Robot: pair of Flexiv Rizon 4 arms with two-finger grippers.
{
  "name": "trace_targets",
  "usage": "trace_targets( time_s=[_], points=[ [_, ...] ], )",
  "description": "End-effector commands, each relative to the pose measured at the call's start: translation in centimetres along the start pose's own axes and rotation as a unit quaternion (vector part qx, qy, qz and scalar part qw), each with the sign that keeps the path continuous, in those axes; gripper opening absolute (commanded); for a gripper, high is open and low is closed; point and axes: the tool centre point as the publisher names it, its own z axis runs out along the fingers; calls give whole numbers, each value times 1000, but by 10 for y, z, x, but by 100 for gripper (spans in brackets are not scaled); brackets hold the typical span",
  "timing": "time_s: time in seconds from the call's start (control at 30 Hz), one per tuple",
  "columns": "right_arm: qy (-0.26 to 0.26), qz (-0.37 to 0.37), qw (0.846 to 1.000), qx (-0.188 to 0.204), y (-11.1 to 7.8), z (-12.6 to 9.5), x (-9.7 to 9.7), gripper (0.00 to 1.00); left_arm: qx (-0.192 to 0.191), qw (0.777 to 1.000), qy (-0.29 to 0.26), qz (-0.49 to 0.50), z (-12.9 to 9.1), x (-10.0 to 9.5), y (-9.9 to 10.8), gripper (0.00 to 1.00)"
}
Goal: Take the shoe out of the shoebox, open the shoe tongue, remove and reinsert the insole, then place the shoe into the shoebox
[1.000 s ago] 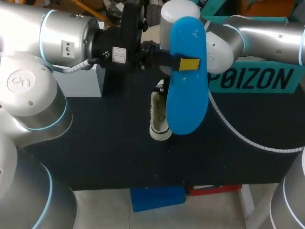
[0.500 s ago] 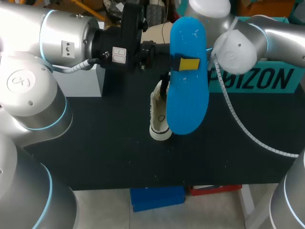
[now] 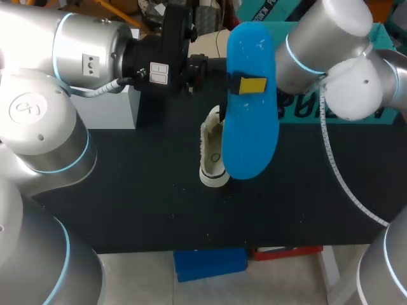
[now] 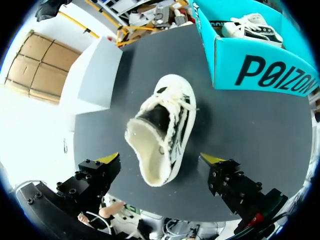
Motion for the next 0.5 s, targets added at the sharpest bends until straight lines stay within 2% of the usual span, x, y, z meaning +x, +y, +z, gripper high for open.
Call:
trace_targets(
  time_s=[0.03, 0.23, 0.5],
  points=[
    [53, -1, 999, -2, -2, 0, -4, 100, 1, 1000, -2, 0, 3, -1, 0, 0],
    [53, -1, 999, -2, -2, 0, -4, 100, 1, 1000, -2, 0, 3, -1, 0, 0],
    [141, 24, 990, -13, 5, -19, 6, 100, 1, 1000, -2, 0, 3, -1, 0, 0]
  ],
)
